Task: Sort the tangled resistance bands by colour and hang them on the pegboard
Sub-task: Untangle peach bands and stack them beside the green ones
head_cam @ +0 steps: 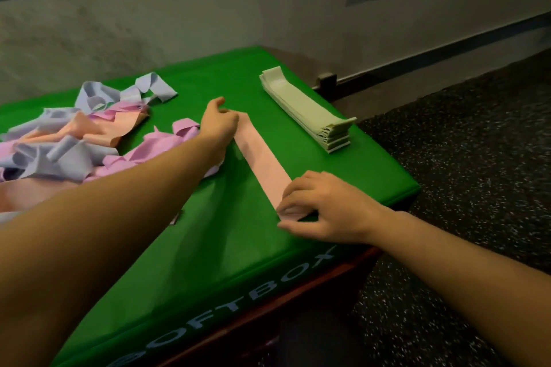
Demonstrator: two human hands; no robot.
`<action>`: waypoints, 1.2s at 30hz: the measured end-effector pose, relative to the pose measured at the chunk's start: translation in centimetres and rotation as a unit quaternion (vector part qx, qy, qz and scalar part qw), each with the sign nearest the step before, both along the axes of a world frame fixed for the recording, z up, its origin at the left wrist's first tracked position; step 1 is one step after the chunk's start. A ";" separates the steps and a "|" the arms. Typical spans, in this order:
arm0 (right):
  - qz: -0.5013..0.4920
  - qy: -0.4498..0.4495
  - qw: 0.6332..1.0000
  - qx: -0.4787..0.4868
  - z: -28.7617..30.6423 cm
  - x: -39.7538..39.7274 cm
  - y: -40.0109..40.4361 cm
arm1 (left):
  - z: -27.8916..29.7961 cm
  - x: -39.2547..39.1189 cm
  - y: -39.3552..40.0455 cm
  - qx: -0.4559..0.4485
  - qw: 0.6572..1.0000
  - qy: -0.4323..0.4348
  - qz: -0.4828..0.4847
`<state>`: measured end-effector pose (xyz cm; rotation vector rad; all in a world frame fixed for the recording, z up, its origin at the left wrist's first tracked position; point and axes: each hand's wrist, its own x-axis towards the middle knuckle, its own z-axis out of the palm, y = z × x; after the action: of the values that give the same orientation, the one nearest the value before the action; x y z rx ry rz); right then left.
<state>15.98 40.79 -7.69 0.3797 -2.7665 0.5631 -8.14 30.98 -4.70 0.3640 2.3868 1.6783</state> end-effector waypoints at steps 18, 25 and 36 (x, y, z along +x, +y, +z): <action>-0.062 -0.035 0.962 -0.264 3.0 -8.4 -9.5 | 1.5 2.8 -23.8 -0.254 0.889 0.373 -0.081; 0.025 -0.048 0.971 -0.233 5.2 -14.0 -17.7 | -0.1 3.9 -31.4 -0.282 0.867 0.408 -0.044; 0.058 -0.101 0.976 -0.187 6.9 -22.9 -29.6 | -3.3 5.0 -33.7 -0.002 0.949 0.305 0.083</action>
<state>-6.93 11.19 -0.79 0.4159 -2.7493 1.1872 -3.17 -2.70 -7.98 0.8033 2.9196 1.8342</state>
